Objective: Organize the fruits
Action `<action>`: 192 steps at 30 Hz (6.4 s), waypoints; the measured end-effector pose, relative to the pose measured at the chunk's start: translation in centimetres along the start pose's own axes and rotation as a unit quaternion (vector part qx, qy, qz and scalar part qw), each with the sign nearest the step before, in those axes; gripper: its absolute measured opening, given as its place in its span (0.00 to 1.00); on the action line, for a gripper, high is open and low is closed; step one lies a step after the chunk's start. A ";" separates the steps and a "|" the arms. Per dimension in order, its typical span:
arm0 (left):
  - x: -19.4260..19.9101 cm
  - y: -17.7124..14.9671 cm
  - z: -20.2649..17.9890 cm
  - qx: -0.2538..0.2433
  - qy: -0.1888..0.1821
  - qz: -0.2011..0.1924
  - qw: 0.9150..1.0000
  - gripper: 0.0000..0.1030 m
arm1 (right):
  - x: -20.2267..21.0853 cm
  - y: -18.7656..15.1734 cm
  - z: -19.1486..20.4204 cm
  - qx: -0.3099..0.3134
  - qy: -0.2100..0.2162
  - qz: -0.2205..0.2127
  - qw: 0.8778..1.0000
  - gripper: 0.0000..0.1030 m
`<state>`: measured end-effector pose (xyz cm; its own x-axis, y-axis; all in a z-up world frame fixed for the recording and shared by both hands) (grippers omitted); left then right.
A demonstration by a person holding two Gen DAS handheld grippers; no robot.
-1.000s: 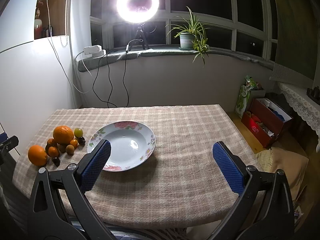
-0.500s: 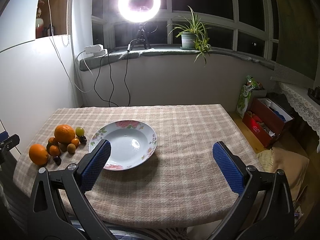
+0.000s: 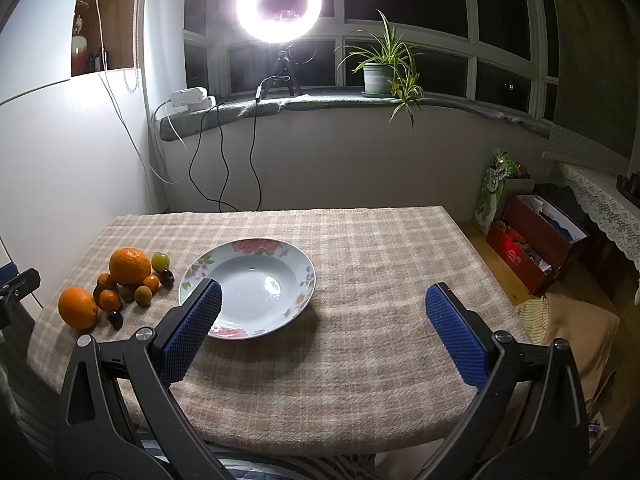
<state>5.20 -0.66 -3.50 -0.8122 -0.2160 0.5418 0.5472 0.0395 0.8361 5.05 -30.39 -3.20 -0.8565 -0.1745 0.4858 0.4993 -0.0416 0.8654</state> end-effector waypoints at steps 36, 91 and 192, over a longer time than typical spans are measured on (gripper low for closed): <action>-1.3 -1.1 1.3 0.010 -0.005 0.014 1.000 0.80 | -1.6 -0.4 2.0 0.012 0.037 0.023 0.999 1.00; -11.6 -7.0 8.4 0.091 -0.100 0.122 0.983 0.75 | -18.6 -6.0 26.6 -0.035 0.401 0.300 0.865 0.85; -14.0 0.2 -18.8 -0.053 -0.247 0.108 0.962 0.66 | -19.2 -0.3 3.8 -0.072 0.291 0.236 0.924 0.62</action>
<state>20.53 -15.99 -12.56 -0.6606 0.2763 0.6980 0.7097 -0.0735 0.7007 20.87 -23.31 -12.35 -0.3445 -0.7046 0.6203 0.8476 0.0507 0.5283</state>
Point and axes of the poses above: each gripper's, at about its wrist camera, not at the fingertips, and x roughly against the way its jaws point, z to its left, y to its top, the point moved 6 cm from there along -x, roughly the way its jaws point, and after that the axes turned 12 degrees about y, right-handed, at the moved point
